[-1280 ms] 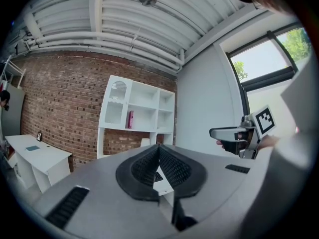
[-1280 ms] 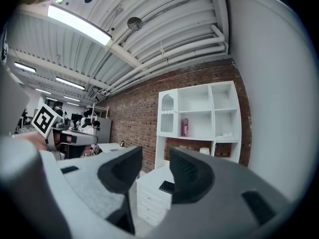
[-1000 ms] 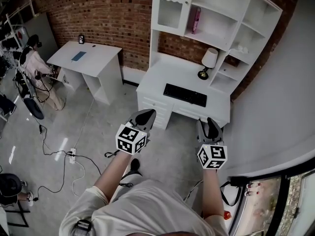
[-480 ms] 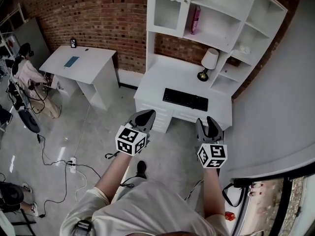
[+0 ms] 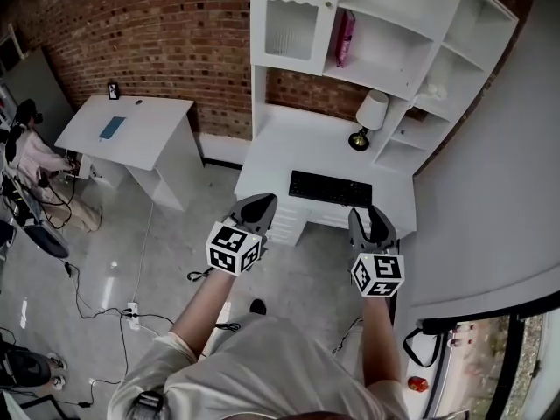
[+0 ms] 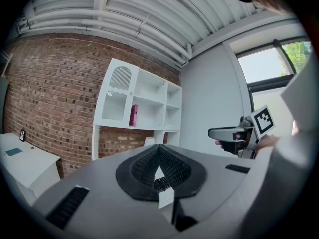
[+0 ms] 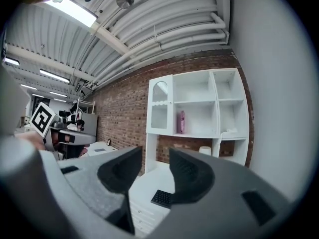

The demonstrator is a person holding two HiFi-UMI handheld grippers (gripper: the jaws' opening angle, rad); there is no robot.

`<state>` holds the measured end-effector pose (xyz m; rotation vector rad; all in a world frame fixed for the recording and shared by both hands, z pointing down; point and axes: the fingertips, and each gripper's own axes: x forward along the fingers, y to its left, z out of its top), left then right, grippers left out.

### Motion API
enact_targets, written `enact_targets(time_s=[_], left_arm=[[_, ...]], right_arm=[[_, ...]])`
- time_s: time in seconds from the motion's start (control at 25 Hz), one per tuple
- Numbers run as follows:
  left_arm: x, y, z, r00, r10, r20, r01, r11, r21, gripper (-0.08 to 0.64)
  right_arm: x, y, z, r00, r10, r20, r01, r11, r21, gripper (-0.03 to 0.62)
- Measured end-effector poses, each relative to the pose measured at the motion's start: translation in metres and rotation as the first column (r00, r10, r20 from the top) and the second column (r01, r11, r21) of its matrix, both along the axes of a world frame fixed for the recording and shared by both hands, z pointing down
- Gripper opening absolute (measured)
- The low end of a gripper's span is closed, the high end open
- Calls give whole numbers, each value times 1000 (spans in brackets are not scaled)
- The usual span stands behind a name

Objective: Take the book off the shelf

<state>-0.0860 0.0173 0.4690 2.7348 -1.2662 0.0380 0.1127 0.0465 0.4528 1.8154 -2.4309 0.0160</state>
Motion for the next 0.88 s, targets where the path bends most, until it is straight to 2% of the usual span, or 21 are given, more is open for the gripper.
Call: enact_targets(time_s=[0.48, 0.88], left_arm=[[-18, -82, 7, 997, 79, 10, -79, 997, -7, -5], [-19, -122, 10, 994, 109, 1, -109, 994, -20, -5]], right_arm=[[-14, -71, -2, 997, 81, -1, -81, 997, 7, 156], [-21, -106, -2, 995, 104, 1, -104, 995, 0, 156]])
